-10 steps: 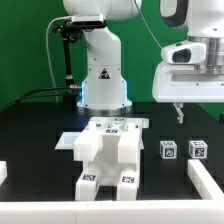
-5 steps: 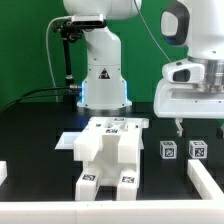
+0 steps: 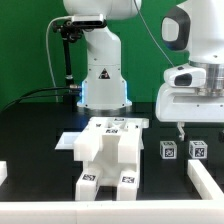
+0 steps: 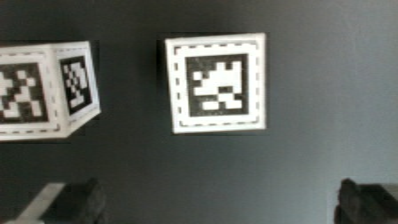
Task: Assemble chair
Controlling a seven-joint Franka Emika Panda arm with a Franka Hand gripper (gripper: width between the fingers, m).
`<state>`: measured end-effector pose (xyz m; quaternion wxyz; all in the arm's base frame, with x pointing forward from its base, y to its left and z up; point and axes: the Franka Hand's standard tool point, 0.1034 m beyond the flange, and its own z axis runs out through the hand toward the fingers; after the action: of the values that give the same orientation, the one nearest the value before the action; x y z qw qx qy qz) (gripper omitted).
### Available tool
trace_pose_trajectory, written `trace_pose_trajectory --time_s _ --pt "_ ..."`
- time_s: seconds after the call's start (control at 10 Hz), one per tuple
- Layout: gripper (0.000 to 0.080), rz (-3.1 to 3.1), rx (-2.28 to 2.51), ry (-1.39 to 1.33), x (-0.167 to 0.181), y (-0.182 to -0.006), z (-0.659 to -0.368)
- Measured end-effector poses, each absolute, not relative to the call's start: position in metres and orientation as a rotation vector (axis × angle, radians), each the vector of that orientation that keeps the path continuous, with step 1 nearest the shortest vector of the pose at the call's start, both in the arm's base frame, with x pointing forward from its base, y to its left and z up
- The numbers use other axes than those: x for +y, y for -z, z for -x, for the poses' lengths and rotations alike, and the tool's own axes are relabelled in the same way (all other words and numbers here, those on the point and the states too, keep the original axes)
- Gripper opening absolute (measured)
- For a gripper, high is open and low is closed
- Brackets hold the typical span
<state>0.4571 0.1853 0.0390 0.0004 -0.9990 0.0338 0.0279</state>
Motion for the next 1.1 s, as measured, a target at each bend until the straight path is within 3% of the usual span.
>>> trace_pose_trajectory --time_s 0.3,0.7,0.8,0.9,1.0,1.1 --pt "0.0649 3.137 0.09 -0.094 0.197 -0.015 -0.432" --pt "0.0649 3.143 0.083 -0.111 0.2 -0.008 -0.427" --pt "0.0563 3.143 0.083 -0.112 0.2 -0.008 -0.427" --pt "0.0563 3.143 0.083 -0.112 0.2 -0.008 -0.427" --pt "0.0414 3.143 0.082 -0.112 0.2 -0.008 -0.427" --pt "0.0414 3.143 0.083 -0.112 0.2 -0.008 -0.427"
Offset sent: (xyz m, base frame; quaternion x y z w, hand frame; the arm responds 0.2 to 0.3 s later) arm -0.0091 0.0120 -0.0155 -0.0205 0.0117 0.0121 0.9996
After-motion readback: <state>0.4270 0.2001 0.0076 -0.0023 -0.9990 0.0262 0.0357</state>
